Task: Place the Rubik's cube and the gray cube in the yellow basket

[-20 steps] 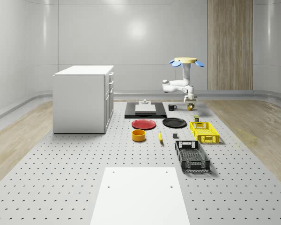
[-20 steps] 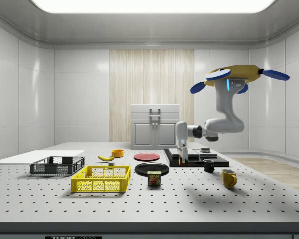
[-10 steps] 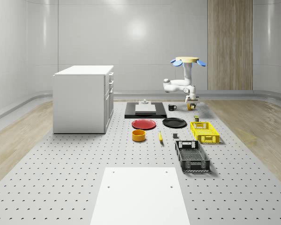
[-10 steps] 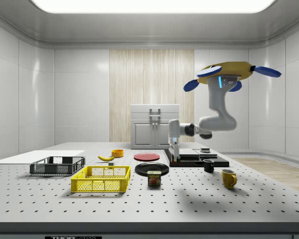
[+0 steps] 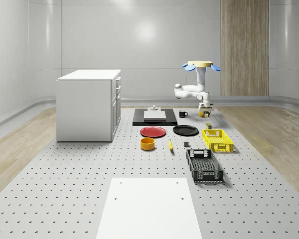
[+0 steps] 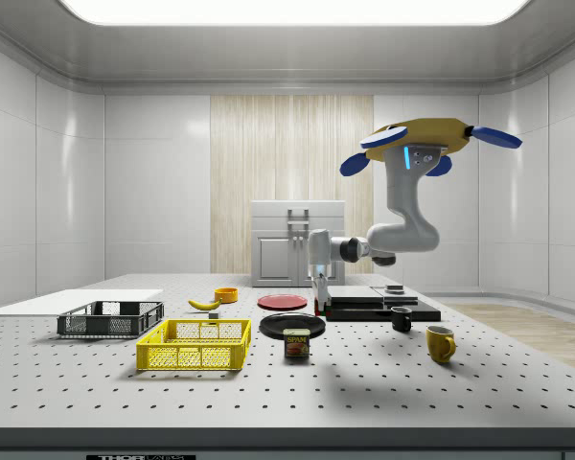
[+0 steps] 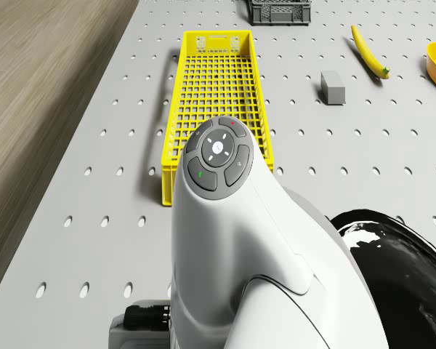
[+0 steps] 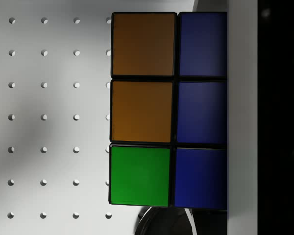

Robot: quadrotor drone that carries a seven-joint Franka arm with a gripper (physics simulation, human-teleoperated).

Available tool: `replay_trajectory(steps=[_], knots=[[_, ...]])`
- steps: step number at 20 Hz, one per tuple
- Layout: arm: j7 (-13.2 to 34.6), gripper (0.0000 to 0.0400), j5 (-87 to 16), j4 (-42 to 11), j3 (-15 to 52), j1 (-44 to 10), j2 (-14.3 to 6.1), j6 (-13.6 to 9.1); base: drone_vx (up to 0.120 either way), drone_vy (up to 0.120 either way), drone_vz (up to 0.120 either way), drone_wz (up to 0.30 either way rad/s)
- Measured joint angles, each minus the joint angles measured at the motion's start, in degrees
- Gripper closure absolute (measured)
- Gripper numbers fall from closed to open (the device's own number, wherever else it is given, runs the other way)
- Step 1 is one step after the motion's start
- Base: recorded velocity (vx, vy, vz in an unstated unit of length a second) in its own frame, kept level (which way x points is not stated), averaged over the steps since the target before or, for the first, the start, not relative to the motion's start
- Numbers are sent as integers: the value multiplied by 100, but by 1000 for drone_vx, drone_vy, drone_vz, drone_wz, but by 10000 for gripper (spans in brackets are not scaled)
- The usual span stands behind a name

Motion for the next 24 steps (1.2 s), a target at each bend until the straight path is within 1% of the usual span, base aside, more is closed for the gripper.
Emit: replay_trajectory(steps=[24], knots=[[42, 78, 112, 11, 35, -53, -275, 256, 120, 0, 0, 0]])
